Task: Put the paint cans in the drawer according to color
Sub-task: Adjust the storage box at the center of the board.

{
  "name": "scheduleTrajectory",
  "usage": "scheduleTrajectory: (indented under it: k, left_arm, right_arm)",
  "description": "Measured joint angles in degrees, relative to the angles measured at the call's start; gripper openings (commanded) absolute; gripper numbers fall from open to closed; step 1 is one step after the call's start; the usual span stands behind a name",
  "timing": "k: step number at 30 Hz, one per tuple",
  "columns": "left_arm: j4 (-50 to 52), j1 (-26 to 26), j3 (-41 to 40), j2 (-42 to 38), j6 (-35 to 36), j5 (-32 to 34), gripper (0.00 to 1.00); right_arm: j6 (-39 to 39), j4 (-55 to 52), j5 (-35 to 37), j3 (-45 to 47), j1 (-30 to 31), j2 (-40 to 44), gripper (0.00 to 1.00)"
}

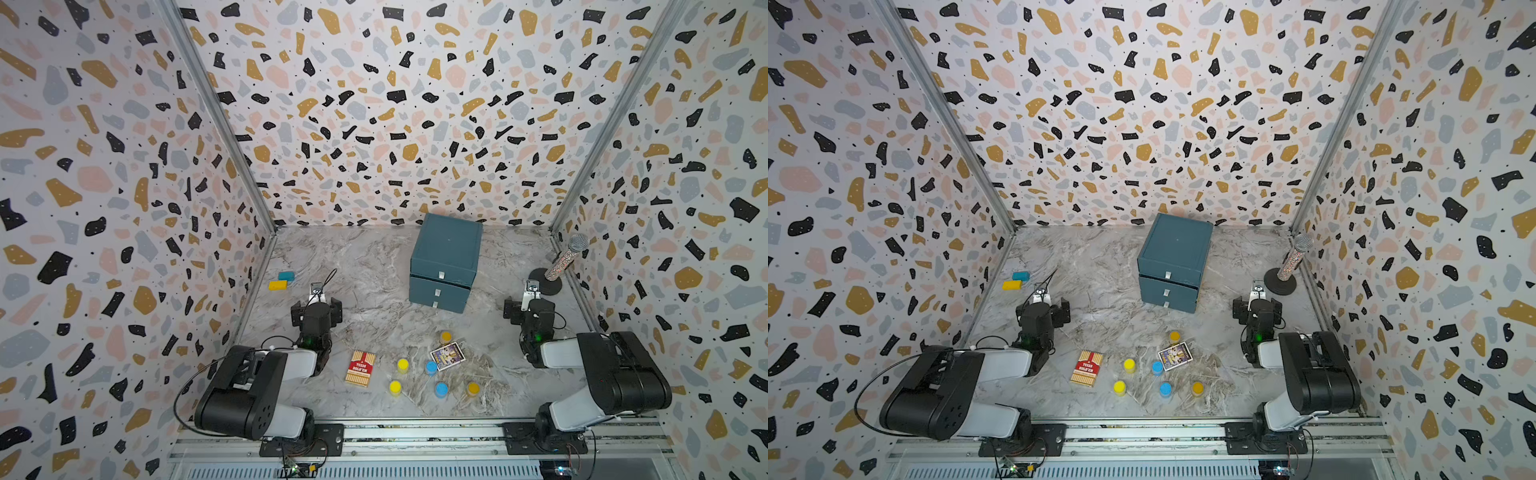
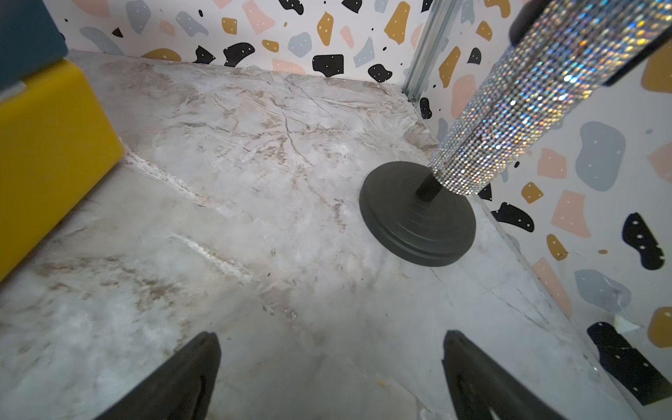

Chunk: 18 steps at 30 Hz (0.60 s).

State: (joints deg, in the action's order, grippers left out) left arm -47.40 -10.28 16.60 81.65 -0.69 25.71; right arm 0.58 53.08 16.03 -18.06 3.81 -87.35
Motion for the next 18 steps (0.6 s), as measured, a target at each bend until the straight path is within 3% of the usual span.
scheduleTrajectory:
  k: [18]
  left_arm:
    - [0.04,0.00,0.00,-0.11,0.07,-0.39,1.00]
  right_arm:
    - [0.00,0.02,-0.02,0.00,0.00,0.00,1.00]
